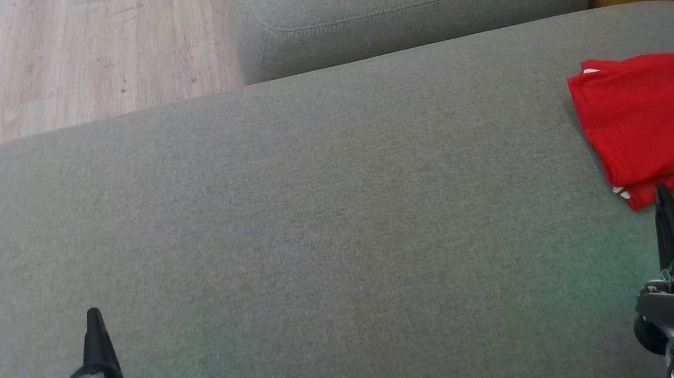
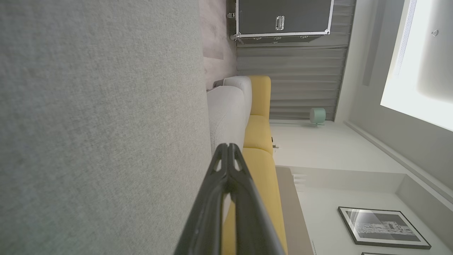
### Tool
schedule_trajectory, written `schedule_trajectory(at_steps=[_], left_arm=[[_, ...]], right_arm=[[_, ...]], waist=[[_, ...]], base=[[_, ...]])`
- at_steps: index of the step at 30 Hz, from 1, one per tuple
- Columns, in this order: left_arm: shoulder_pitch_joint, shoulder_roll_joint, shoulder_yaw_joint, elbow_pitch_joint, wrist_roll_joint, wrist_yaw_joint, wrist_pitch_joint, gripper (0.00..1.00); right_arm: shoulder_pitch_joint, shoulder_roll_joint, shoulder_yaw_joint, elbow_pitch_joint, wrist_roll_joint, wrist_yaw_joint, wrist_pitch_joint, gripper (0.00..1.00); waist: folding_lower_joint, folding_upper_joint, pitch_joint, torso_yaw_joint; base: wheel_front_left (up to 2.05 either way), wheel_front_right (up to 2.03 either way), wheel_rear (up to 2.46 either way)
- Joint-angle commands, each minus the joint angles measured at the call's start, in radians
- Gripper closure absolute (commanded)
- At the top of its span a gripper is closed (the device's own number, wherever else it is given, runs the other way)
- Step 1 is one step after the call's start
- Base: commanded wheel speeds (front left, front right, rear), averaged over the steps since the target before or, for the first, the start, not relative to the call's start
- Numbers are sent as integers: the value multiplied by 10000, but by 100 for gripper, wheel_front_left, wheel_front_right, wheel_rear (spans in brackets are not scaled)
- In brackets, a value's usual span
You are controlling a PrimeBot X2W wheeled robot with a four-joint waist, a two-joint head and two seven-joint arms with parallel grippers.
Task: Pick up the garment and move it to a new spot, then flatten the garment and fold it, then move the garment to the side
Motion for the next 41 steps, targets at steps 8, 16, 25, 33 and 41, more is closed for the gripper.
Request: schedule_trajectory(at_steps=[8, 16, 25, 33, 41], left_arm=[[-506, 60, 365, -285, 124, -67, 54, 100], [-508, 47, 384, -284, 140, -67, 69, 100], [-509, 35, 401, -283, 154, -67, 83, 100], [-510, 26, 415, -283, 165, -67, 94, 100], [-511, 18, 425, -282, 174, -67, 102, 100]], right_arm=[[-535, -24, 180, -315, -42, -7, 67, 100], [-536, -16, 169, -314, -51, -7, 76, 100], [-537, -9, 159, -314, -59, -7, 84, 100], [-538, -4, 151, -313, -66, -7, 90, 100], [-538, 0, 145, -313, -71, -7, 95, 100]], waist=[[0, 0, 0, 0], [0, 0, 0, 0], [0, 0, 0, 0], [0, 0, 0, 0], [0, 0, 0, 0]], base=[[0, 0, 0], [0, 0, 0], [0, 0, 0], [0, 0, 0], [0, 0, 0]])
